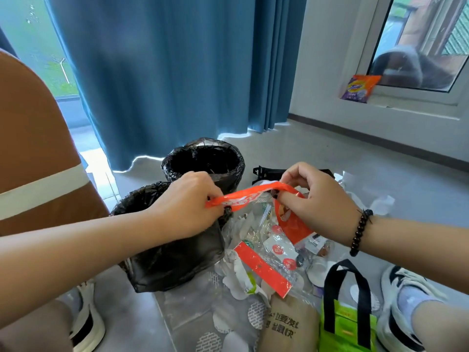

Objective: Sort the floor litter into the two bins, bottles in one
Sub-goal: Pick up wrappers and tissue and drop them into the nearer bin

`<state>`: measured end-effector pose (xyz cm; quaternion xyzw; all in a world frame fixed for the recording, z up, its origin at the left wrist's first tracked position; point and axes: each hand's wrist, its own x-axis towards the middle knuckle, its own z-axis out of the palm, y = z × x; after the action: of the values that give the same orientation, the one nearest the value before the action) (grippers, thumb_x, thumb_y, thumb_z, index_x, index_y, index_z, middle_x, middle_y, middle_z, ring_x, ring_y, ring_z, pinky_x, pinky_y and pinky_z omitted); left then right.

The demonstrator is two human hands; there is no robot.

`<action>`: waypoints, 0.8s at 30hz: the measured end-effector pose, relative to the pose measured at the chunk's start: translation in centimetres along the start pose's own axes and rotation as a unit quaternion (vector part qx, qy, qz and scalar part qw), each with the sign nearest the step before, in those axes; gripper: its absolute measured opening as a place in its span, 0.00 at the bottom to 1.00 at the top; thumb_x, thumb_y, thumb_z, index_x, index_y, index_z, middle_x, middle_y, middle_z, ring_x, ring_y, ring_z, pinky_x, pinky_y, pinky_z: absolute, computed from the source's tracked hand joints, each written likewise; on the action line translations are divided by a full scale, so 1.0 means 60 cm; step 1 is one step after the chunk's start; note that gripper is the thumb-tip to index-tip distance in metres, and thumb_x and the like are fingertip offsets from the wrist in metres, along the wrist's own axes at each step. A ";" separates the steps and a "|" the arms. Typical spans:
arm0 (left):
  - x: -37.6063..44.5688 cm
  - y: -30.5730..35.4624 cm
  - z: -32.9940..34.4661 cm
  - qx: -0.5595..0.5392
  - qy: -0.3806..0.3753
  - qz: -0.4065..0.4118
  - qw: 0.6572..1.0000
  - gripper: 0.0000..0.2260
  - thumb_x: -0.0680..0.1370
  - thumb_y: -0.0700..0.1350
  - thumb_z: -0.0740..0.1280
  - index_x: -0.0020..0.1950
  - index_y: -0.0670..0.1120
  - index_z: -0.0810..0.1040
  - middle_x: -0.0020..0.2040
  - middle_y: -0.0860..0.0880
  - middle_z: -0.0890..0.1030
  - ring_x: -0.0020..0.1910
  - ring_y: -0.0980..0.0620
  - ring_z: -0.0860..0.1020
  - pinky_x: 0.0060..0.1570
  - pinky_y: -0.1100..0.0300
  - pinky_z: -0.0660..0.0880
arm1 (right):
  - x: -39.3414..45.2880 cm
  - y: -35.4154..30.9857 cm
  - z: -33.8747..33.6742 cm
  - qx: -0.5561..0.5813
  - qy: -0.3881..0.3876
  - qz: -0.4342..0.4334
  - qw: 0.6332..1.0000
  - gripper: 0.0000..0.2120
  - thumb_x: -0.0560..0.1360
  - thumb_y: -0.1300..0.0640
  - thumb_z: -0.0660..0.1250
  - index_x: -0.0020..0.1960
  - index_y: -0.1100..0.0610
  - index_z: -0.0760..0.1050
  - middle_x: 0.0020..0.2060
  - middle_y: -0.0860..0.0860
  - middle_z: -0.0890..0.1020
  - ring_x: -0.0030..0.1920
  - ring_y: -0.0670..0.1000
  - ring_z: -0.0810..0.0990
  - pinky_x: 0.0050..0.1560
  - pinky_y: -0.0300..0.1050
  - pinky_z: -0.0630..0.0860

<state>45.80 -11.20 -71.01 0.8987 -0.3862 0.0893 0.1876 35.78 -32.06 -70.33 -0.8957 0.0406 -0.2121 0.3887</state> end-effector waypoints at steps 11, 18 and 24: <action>-0.010 0.028 0.009 -0.576 0.014 -0.278 0.769 0.08 0.75 0.32 0.68 0.53 0.37 0.76 0.47 0.37 0.84 0.44 0.46 0.85 0.38 0.61 0.81 | -0.007 0.030 0.019 -0.109 -0.078 -0.267 0.954 0.15 0.74 0.58 0.68 0.60 0.54 0.71 0.57 0.48 0.74 0.50 0.49 0.78 0.47 0.44 0.79; -0.008 0.025 0.005 -0.569 -0.094 -0.244 0.780 0.18 0.68 0.47 0.65 0.56 0.47 0.82 0.54 0.45 0.84 0.53 0.50 0.82 0.54 0.53 0.75 | 0.003 0.047 0.026 -0.191 -0.109 -0.302 0.928 0.19 0.75 0.61 0.63 0.65 0.52 0.69 0.63 0.48 0.71 0.44 0.53 0.80 0.40 0.48 0.81; -0.009 0.009 0.022 -0.511 -0.019 -0.248 0.823 0.08 0.75 0.46 0.70 0.52 0.45 0.83 0.47 0.44 0.85 0.45 0.50 0.80 0.49 0.57 0.73 | 0.003 0.050 0.033 -0.215 -0.142 -0.330 0.908 0.29 0.71 0.67 0.67 0.70 0.53 0.66 0.67 0.50 0.69 0.52 0.53 0.80 0.42 0.46 0.81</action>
<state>45.04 -11.72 -72.26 0.7413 -0.1436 -0.1872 0.6283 37.05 -32.83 -73.60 -0.9404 -0.2685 -0.1855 0.0961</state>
